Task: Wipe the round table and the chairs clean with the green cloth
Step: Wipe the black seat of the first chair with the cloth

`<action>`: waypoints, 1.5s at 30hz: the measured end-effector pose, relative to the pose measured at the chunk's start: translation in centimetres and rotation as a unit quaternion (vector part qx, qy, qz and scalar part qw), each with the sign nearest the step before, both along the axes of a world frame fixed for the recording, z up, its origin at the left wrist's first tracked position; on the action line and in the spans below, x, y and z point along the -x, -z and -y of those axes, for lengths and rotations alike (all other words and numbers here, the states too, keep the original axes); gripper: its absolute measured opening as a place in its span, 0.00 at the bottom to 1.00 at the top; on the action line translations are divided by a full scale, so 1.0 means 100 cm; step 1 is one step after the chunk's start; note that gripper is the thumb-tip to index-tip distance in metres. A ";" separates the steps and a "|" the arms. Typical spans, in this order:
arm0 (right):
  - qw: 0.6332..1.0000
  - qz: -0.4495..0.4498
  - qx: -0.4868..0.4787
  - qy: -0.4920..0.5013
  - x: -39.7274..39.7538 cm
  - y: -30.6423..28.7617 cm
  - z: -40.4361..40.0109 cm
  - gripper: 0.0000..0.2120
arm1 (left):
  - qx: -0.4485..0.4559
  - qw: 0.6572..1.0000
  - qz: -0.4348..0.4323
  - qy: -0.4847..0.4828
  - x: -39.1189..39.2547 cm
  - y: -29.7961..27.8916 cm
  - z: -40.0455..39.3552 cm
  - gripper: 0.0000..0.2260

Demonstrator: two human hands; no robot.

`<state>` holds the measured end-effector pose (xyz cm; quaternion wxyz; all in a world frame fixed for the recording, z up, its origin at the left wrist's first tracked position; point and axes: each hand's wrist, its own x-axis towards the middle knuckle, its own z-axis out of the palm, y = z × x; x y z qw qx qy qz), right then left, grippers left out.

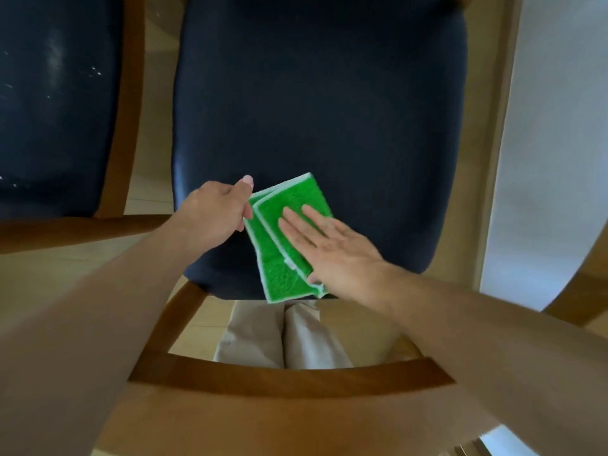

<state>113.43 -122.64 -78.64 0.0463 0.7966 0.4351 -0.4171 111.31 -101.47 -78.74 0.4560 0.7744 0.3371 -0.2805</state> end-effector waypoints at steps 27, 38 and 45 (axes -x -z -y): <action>0.987 -0.084 -0.024 0.136 0.009 0.001 -0.062 0.20 | -0.003 0.999 0.025 0.035 -0.002 0.008 0.004 0.16; 0.989 -0.110 0.084 0.048 0.002 0.011 -0.048 0.17 | 0.017 0.996 0.050 -0.077 0.004 -0.004 -0.010 0.16; 0.916 -0.161 0.310 0.196 -0.088 0.000 0.075 0.18 | 0.017 0.996 0.040 -0.074 -0.003 -0.007 -0.006 0.13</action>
